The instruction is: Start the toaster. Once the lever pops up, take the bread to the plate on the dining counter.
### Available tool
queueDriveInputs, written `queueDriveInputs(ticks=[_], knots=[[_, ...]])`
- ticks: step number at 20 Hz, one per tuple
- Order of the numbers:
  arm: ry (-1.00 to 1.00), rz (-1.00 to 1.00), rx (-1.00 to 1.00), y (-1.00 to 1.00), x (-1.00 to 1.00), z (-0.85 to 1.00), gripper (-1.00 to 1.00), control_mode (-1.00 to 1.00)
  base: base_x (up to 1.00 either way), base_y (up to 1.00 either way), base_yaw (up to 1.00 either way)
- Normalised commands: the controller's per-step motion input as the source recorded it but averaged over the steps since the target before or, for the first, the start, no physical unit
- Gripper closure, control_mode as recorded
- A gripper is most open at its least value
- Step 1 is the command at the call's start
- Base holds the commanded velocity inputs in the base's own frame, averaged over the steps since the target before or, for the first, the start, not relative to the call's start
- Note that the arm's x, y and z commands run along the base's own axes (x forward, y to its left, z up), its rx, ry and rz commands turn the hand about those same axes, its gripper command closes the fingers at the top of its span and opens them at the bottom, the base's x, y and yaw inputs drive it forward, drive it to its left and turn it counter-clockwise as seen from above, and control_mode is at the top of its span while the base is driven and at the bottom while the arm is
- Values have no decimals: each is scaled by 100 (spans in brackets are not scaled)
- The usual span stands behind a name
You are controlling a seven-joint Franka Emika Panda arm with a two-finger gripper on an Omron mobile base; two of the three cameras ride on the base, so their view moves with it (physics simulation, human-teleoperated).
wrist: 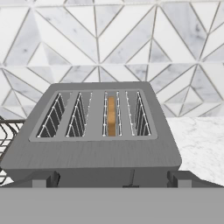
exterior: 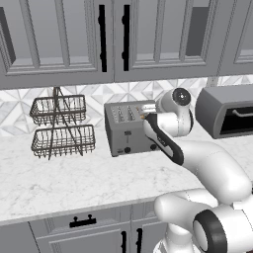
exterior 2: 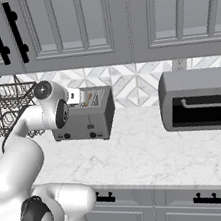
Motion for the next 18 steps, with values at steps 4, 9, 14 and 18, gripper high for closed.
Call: queueDriveInputs(ticks=[4, 9, 14, 18], knots=[[0, 0, 0, 0, 0, 0, -100, -100, 0, 0, 0], [0, 0, 0, 0, 0, 0, -100, -100, 0, 0, 0], [0, 0, 0, 0, 0, 0, -100, -100, 0, 0, 0], [0, 0, 0, 0, 0, 0, -100, -100, 0, 0, 0]])
